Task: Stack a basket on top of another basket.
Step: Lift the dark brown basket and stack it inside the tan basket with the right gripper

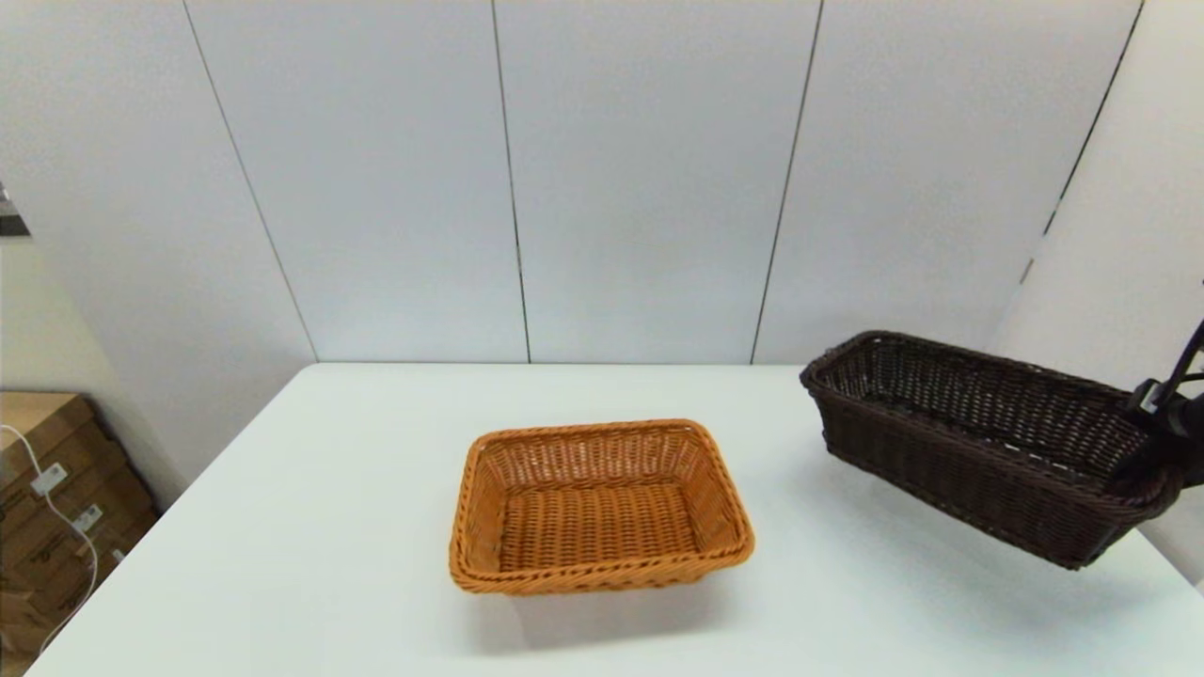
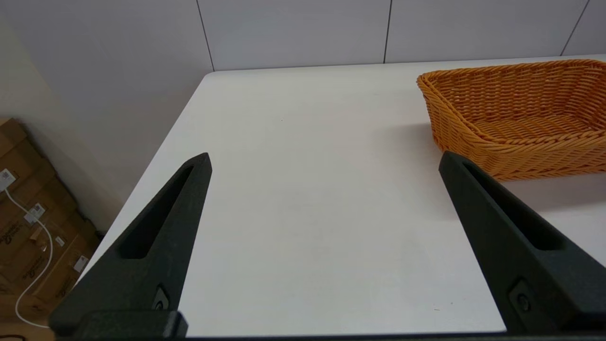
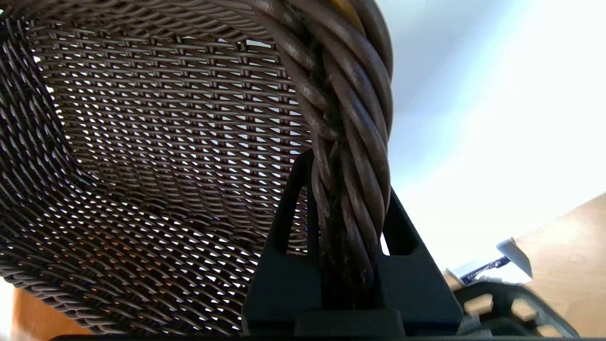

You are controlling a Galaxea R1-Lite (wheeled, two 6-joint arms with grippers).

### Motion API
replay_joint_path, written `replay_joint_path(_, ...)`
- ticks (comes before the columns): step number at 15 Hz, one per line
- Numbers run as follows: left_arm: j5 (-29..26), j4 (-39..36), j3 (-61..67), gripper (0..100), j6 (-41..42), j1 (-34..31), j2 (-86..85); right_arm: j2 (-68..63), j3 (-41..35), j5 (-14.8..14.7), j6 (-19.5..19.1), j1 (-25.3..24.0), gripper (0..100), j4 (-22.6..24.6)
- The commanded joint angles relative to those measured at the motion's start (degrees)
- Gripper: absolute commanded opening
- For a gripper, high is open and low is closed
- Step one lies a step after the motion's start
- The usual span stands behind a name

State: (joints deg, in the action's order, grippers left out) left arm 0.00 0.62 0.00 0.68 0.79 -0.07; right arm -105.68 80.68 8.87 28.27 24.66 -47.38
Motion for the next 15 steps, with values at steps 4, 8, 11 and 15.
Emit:
replay_joint_path(4, 0.00, -0.01, 0.18, 100, 0.02, 0.00, 0.07, 9.70, 1.06, 11.43, -7.00, -1.46, 0, -2.27)
replay_joint_path(8, 0.00, -0.01, 0.18, 100, 0.02, 0.00, 0.07, 14.10, 1.06, 14.77, -12.89, -8.14, 0, -5.00)
replay_joint_path(11, 0.00, -0.01, 0.18, 100, 0.02, 0.00, 0.07, 16.03, 0.97, 16.44, -16.84, -15.52, 0, -9.66)
replay_joint_path(15, 0.00, -0.01, 0.18, 100, 0.02, 0.00, 0.07, 16.65, 0.89, 17.76, -19.74, -25.89, 0, -14.49)
